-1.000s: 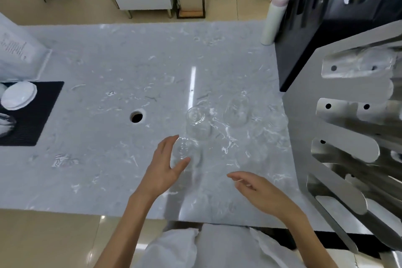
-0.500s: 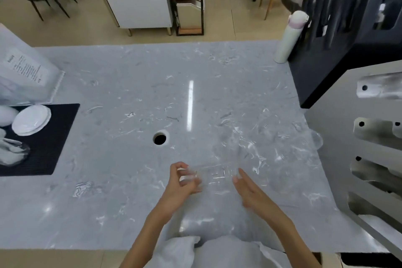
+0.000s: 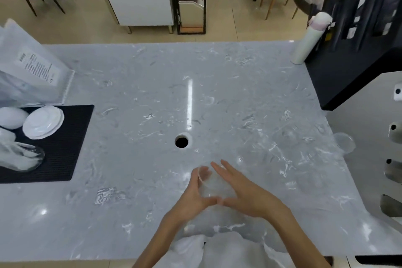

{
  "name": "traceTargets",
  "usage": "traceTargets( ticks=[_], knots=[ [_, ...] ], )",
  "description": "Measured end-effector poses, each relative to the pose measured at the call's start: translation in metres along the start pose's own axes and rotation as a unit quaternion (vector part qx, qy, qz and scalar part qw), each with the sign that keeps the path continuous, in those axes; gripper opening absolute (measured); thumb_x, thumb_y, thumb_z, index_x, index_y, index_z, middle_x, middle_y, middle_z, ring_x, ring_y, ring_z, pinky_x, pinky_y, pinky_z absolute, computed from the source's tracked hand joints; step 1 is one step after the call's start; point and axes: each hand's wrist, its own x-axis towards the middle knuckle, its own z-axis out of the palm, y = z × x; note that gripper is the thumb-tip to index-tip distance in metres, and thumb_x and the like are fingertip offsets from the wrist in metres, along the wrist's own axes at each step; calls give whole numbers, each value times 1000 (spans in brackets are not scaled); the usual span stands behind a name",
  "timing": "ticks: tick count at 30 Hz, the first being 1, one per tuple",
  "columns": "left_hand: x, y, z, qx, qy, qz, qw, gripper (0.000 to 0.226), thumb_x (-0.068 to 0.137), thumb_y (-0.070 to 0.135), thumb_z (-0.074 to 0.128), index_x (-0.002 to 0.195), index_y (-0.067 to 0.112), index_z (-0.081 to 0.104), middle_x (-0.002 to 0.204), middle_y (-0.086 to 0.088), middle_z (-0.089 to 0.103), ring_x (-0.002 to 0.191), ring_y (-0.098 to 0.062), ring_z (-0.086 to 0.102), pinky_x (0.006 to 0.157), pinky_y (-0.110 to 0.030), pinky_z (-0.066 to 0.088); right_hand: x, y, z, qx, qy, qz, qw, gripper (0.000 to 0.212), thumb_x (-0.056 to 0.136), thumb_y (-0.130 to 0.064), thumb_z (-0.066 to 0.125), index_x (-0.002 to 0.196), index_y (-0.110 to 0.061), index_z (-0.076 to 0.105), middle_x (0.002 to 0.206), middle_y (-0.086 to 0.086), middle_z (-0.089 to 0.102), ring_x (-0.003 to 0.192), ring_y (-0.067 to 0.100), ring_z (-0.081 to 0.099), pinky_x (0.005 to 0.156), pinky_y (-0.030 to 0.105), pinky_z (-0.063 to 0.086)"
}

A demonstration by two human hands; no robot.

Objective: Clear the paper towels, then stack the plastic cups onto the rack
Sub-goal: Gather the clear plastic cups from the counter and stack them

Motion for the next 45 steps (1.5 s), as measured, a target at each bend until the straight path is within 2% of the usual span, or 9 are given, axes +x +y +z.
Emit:
traceTargets(
  ticks=[5, 10, 15, 21, 24, 29, 33, 39, 45],
  knots=[
    [33, -13, 10, -7, 76, 79, 994, 94, 66, 31, 95, 136, 45, 35, 146, 24, 39, 141, 1, 40, 113, -22, 37, 12, -6, -49, -192, 348, -17, 917, 55, 91, -18, 67, 144, -19, 51, 154, 9, 42, 144, 33, 30, 117, 47, 29],
    [49, -24, 21, -17, 100, 86, 991, 96, 58, 59, 94, 131, 56, 32, 138, 31, 42, 135, 2, 46, 104, -16, 42, 37, 29, -76, -311, 223, 179, 906, 72, 94, -45, 59, 153, -18, 27, 165, 14, 12, 148, 37, 17, 117, 43, 23],
    [50, -28, 26, -20, 122, 80, 989, 94, 56, 67, 90, 127, 66, 28, 133, 35, 45, 134, 3, 47, 104, -7, 39, 22, 65, -65, -209, 307, 149, 916, 50, 91, -26, 67, 138, -16, 51, 142, 10, 53, 130, 34, 41, 108, 37, 33],
    [50, -24, 30, -28, 129, 80, 988, 94, 58, 69, 87, 129, 62, 27, 131, 39, 43, 135, 3, 46, 105, -5, 37, -8, 86, -66, 4, 394, 196, 898, 51, 82, -48, 74, 122, -24, 54, 123, 10, 62, 111, 31, 58, 92, 43, 48],
    [53, -26, 30, -22, 125, 83, 988, 99, 58, 68, 87, 135, 50, 27, 131, 40, 43, 136, 1, 46, 104, -4, 37, -26, 89, -65, 377, 454, 182, 787, 60, 80, -58, 71, 120, -19, 52, 111, 10, 63, 88, 22, 67, 88, 43, 54],
    [53, -30, 30, -17, 121, 86, 989, 108, 61, 66, 87, 143, 27, 29, 131, 41, 43, 135, 4, 45, 104, -2, 35, -40, 94, -35, 788, 227, 57, 570, 44, 81, -26, 75, 115, -4, 59, 99, 18, 62, 97, 32, 66, 98, 51, 53],
    [56, -30, 27, 16, 110, 79, 991, 106, 66, 53, 90, 145, 23, 27, 132, 43, 41, 136, 4, 44, 106, -5, 36, -36, 74, -11, 748, 169, -10, 642, 55, 86, -4, 63, 139, -2, 50, 122, 19, 58, 129, 36, 55, 108, 47, 43],
    [54, -18, 32, 31, 89, 103, 990, 99, 72, 55, 87, 148, 16, 36, 146, 21, 45, 133, -3, 54, 107, -29, 50, -5, 36, 3, 318, 263, -14, 911, 73, 77, -5, 82, 137, -23, 44, 122, -40, 51, 124, -12, 48, 104, 19, 42],
    [42, -10, 26, 17, 59, 110, 992, 87, 84, 48, 77, 148, 4, 36, 142, 0, 56, 130, -16, 60, 101, -24, 52, 25, 24, 25, 254, 217, -19, 942, 83, 85, -17, 74, 143, -45, 22, 160, -11, 16, 146, 7, 23, 118, 34, 30]
  ],
)
